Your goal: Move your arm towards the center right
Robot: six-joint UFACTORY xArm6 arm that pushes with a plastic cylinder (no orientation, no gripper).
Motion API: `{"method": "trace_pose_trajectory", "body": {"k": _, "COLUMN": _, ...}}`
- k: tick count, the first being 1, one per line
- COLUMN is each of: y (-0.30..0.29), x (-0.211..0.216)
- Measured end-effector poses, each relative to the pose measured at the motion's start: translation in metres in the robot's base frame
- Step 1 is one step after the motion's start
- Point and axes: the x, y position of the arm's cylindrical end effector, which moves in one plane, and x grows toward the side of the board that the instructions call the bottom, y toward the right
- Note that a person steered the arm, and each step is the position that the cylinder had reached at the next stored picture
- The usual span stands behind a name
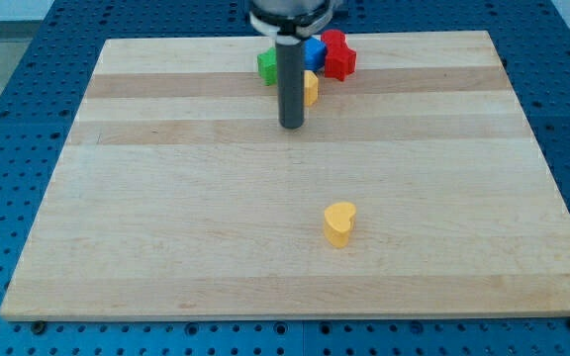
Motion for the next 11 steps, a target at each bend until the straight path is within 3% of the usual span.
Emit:
{"method": "trace_pose_trajectory", "body": {"k": 1, "y": -0.014, "x": -0.012}}
{"method": "trace_pose_trajectory", "body": {"k": 2, "y": 0.012, "x": -0.046}}
{"method": "trace_pose_trajectory", "body": {"k": 3, "y": 0.030, "x": -0.054}}
{"method": "trace_pose_trajectory", "body": {"k": 8, "y": 0.031, "x": -0.050}}
{"method": "trace_pose_trajectory", "body": {"k": 9, "y": 0.054, "x": -0.044}}
{"method": "trace_pose_trajectory", "body": {"k": 11, "y": 0.184, "x": 0.040}}
